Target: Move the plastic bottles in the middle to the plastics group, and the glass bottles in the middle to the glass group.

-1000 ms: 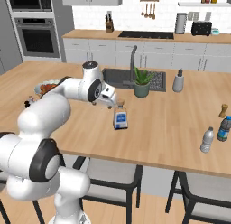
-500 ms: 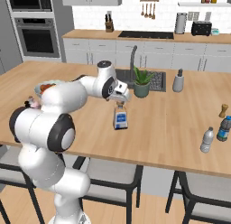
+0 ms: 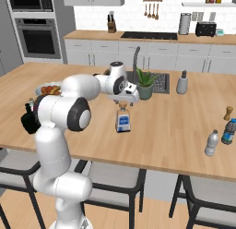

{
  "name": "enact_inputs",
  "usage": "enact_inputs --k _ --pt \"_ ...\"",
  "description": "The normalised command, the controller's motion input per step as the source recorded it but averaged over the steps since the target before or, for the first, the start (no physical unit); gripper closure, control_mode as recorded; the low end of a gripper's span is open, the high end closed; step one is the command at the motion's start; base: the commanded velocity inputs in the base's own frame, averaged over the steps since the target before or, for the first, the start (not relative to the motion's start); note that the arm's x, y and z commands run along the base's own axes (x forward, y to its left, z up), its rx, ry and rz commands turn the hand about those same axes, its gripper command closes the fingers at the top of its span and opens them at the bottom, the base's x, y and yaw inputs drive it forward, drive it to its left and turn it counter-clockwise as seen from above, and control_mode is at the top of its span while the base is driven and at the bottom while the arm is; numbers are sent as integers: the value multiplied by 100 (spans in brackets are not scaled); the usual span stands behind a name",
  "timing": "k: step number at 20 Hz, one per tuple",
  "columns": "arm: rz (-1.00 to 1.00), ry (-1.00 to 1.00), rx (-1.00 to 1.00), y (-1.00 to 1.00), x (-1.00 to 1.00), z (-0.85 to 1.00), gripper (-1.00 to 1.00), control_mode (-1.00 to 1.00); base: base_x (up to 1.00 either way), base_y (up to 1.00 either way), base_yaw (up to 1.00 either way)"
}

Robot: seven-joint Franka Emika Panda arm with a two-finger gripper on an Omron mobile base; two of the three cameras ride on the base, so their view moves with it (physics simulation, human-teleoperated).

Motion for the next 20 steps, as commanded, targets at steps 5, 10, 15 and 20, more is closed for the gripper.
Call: enact_inputs --k 5,10,15,20 --pt "0 9 1 1 4 -21 -100 -100 0 0 0" --pt "0 0 2 0 -24 -5 -100 -100 0 0 0" --pt "-3 0 1 0 -33 -3 -100 -100 0 0 0" --pt "-6 0 1 2 -10 -12 -100 -100 0 0 0"
